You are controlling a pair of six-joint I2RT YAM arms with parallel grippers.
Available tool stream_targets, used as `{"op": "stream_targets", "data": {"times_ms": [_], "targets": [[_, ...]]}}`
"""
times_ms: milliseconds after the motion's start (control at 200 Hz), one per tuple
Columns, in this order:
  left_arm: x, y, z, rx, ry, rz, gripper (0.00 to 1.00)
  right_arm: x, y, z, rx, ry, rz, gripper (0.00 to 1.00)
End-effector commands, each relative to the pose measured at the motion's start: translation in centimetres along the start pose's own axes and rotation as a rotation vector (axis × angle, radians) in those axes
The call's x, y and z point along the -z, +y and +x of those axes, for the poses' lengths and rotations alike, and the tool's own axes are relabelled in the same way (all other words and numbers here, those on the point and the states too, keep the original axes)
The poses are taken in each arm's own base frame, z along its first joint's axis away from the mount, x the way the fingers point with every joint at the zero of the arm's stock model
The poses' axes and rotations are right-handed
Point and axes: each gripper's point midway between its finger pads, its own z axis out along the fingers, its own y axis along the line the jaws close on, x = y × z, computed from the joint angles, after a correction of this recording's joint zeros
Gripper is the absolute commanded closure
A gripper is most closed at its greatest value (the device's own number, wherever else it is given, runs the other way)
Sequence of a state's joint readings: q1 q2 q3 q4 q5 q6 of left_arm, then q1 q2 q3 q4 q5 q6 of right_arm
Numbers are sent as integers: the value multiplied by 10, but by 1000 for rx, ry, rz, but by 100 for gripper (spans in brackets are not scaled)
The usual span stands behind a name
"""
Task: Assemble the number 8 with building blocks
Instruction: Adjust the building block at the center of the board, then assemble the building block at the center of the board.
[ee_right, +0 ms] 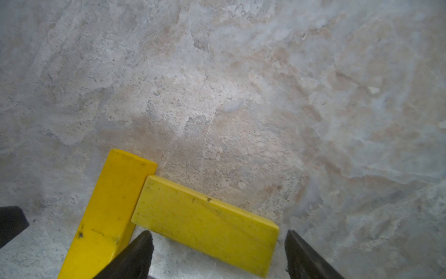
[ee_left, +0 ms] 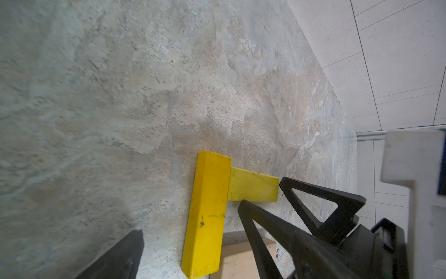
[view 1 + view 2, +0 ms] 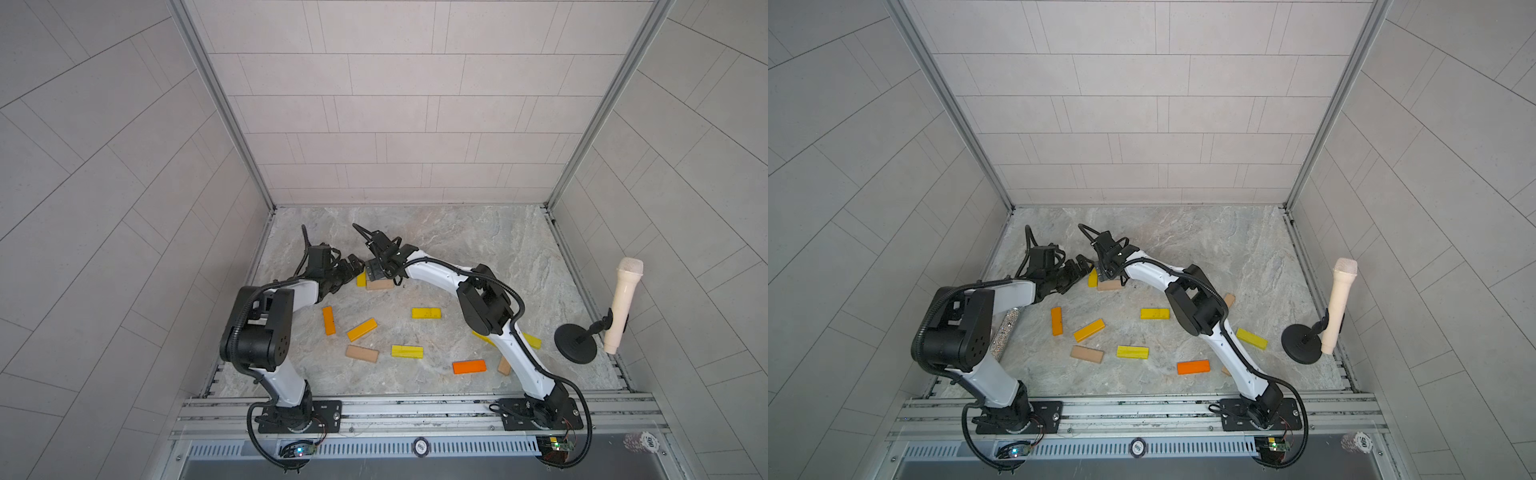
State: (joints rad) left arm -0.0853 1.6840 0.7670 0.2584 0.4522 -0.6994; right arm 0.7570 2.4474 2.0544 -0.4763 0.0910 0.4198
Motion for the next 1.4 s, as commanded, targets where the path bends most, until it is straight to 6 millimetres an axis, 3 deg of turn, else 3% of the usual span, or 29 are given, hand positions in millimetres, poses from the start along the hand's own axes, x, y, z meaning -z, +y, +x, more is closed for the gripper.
{"op": "stream_targets", "data": {"times_ms": [0, 275, 650, 896, 1121, 1196, 1396], "targets": [[-1, 3, 3, -4, 0, 2, 0, 5, 4, -2, 3, -6, 1, 13], [5, 6, 8, -30, 3, -16, 0, 35, 12, -15, 17, -68, -57, 12], [58, 33, 34, -137, 71, -295, 0, 94, 14, -11, 31, -161, -142, 9], [98, 56, 61, -129, 102, -478, 0, 136, 8, 18, 38, -192, -205, 8], [125, 70, 77, -70, 79, -537, 0, 177, -14, 49, 17, -223, -222, 6], [131, 74, 81, -83, 95, -560, 0, 188, -20, 59, 25, -211, -226, 1], [139, 85, 82, -111, 78, -611, 1, 227, -44, 69, -21, -277, -199, 1]]}}
